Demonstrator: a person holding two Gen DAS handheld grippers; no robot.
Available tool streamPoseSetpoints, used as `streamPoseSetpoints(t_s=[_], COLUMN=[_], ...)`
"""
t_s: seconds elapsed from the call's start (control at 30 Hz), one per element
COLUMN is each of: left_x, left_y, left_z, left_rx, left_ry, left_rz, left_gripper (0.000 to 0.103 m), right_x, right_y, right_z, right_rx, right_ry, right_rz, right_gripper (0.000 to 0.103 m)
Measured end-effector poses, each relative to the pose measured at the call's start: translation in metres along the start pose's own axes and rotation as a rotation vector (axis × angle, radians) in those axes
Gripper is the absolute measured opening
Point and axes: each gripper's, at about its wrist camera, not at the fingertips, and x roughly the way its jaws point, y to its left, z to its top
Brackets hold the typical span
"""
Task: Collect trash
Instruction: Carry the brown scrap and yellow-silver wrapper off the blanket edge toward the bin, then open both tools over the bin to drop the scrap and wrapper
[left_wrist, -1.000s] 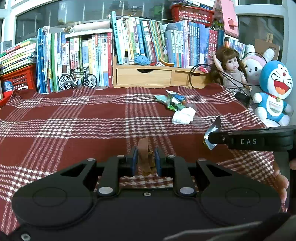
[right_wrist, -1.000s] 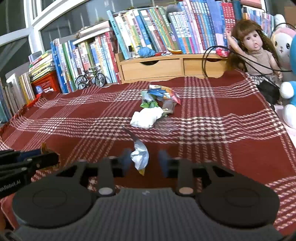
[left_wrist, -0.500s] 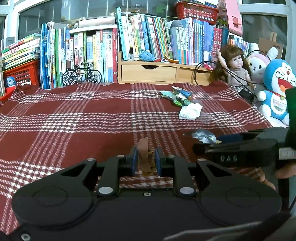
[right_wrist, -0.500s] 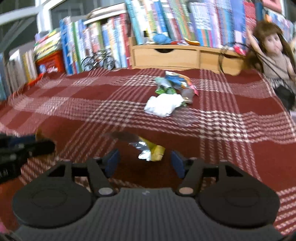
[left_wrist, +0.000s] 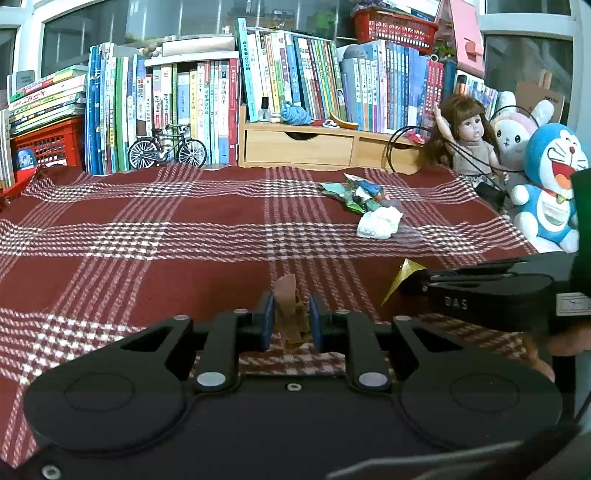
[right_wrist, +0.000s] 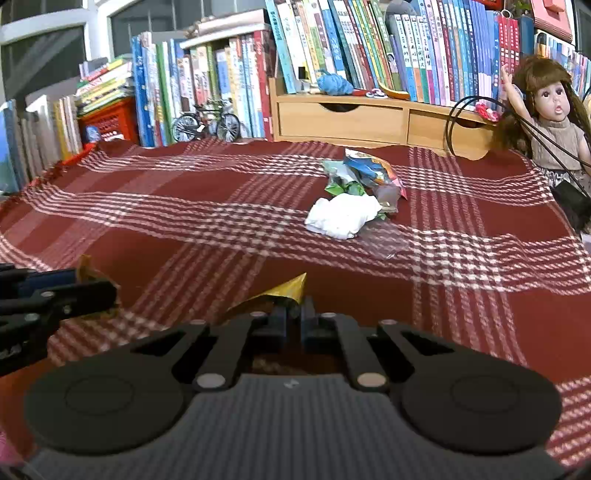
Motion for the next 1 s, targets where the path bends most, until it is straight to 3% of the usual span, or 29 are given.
streamPoseSetpoints(t_s=[0.27,0.5,0.77,0.87,1.0], left_x=[-0.045,-0.104,-0.153,-0.152,-0.132], left_y=[0.003,0.007,-0.005,-0.010,-0.012], left_z=[-0.019,-0.056,-0.111,-0.134,-0.160], left_rx=[-0.017,-0.015,0.068,0.096,0.081], left_ry=[-0.010,0.028,0.150,0.197,0.317], left_rz=[-0.057,-0.147,-0.237,-0.238,-0.246], left_gripper=[0.019,0.019,0.019,0.019,0.019], right_x=[-0.054,-0.109,-0.147,-0.142,-0.123], right_y=[0.009,0.025,0.050,0.059,0.064], right_z=[-0.019,-0.058,-0.107,-0.128,-0.157], right_rx=[0.023,-0.019,-0.097,-0.122,-0.128], right_ry=[-0.015,0.030,0.135,0.199,0.287], right_rz=[0.134,0.273,0.391,0.401,0.377], right_gripper=[0.009,0.009,0.009,0.009,0.010])
